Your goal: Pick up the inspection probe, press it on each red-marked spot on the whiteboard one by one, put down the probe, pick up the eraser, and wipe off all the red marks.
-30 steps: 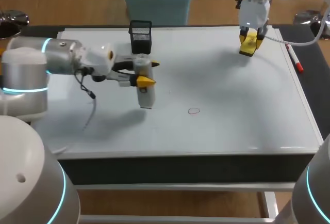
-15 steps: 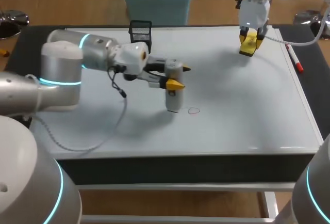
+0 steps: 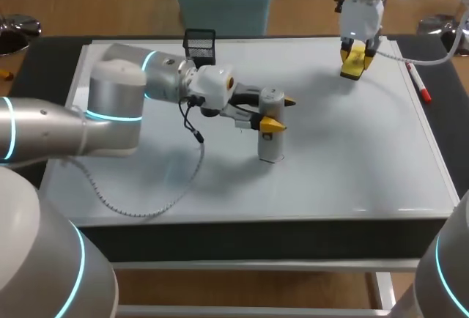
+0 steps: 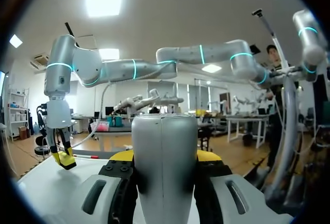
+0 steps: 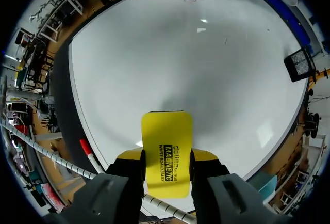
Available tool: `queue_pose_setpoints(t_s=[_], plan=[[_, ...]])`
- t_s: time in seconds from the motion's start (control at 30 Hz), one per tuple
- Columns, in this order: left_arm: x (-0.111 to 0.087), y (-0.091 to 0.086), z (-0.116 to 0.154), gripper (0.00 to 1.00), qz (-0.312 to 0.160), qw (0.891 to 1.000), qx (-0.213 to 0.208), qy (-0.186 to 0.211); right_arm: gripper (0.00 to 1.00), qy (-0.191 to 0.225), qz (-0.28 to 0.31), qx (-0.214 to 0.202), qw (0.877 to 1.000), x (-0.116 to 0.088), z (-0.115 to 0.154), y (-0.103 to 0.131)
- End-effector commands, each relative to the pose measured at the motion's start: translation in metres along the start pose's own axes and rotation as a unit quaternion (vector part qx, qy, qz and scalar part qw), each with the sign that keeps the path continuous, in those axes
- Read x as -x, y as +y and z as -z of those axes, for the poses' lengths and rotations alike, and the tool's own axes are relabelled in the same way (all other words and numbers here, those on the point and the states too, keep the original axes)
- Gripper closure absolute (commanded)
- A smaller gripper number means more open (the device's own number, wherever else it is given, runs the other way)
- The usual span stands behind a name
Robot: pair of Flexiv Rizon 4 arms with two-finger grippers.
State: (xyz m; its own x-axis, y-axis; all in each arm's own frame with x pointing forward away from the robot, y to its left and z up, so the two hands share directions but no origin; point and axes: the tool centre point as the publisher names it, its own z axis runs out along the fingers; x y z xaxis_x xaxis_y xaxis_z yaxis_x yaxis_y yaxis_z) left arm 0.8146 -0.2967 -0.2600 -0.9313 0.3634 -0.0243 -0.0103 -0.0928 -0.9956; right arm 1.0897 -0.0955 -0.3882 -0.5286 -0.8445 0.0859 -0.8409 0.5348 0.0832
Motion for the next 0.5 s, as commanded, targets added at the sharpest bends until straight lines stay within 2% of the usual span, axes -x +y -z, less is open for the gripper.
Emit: queue_pose_setpoints(t_s=[0.03,0.5], plan=[[0.0077,0.0027,-0.0022,1.0,0.0,1.0,0.002,0.003,1.0,0.002,0.001,0.001,1.0,0.0003,0.0013,-0.0016],[0.0149,0.0127,-0.0066,1.0,0.009,1.0,-0.008,0.004,1.0,0.002,0.001,0.001,1.0,0.0003,0.0013,-0.0016]])
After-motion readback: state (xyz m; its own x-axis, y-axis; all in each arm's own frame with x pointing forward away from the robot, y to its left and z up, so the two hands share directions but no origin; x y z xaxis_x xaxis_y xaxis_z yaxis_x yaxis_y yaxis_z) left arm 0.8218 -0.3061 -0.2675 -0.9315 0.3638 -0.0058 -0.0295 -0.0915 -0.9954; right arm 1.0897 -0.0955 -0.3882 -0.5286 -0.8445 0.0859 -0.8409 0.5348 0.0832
